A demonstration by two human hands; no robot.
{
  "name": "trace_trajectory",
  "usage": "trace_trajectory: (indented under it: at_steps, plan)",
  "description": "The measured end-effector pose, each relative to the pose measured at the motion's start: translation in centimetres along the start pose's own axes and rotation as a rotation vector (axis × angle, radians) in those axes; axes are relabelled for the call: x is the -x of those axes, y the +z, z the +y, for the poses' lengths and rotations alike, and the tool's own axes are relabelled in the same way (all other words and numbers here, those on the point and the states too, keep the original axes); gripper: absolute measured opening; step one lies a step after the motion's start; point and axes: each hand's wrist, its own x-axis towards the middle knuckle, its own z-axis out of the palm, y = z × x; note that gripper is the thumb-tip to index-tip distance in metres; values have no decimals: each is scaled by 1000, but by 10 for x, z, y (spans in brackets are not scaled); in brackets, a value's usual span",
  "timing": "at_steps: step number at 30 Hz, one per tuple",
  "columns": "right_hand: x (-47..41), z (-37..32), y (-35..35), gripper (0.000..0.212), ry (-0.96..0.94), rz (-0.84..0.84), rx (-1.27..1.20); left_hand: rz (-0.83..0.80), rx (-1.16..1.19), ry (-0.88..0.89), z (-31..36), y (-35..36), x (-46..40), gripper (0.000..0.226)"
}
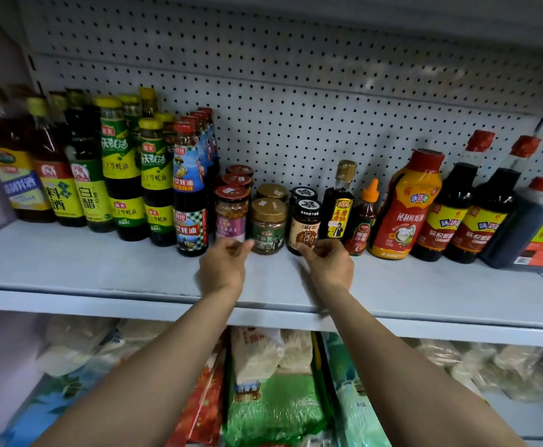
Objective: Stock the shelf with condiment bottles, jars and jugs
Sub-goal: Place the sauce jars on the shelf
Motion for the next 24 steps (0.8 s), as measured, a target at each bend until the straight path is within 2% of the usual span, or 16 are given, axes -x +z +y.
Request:
trace_trajectory:
  at_steps: [3, 5, 8, 12, 20, 24]
  plan:
    - [19, -8, 18, 46, -41, -41, -42, 192, 83, 11, -31, -41, -20, 30]
    - [32, -17, 32, 46, -67, -66, -44, 250, 113, 6, -45, -61, -36, 39]
    - [44, -29, 49, 51, -74, -85, -33, 157, 124, 17, -54, -71, -58, 51]
    - [53, -40, 65, 65, -53, -64, -30, 55, 136, 30, -61, -69, -71, 32]
    - [64, -60, 89, 89, -26, 63, 68, 27, 198, 46, -65, -67, -77, 34]
    - [66, -65, 94, 92, -20, 87, 116, 21, 180, 50, -66, -67, -78, 34]
